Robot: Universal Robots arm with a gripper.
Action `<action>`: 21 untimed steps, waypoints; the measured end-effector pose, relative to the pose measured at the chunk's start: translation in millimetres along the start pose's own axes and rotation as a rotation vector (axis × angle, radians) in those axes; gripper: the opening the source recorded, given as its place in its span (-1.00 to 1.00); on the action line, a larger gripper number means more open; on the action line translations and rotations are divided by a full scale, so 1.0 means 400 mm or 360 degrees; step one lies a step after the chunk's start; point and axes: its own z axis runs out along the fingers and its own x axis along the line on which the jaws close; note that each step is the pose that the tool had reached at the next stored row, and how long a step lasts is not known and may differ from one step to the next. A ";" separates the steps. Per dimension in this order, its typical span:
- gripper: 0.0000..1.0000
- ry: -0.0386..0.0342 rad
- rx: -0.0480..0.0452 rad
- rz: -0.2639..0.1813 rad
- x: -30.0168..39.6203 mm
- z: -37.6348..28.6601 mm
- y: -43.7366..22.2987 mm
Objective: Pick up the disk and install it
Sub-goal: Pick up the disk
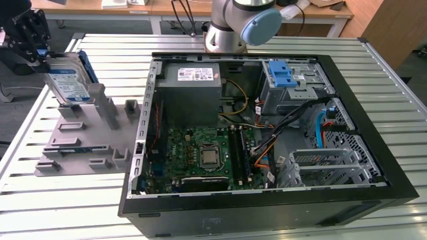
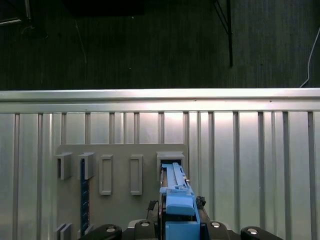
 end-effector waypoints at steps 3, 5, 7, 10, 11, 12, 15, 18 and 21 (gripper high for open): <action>-0.27 0.0000 0.0000 0.0000 0.000 -0.021 0.000; -0.27 0.0000 0.0000 0.0000 0.000 -0.022 0.000; -0.27 0.0000 0.0000 0.0000 0.000 -0.023 0.000; -0.27 0.0000 0.0000 0.0000 0.000 -0.025 0.000; -0.27 0.0000 0.0000 0.0000 0.000 -0.026 0.000; -0.27 0.0000 0.0000 0.0000 0.000 -0.027 0.000; -0.27 0.0000 0.0000 0.0000 0.000 -0.029 0.000; -0.27 0.0000 0.0000 0.0000 0.000 -0.032 0.000; -0.27 0.0000 0.0000 0.0000 0.000 -0.034 0.000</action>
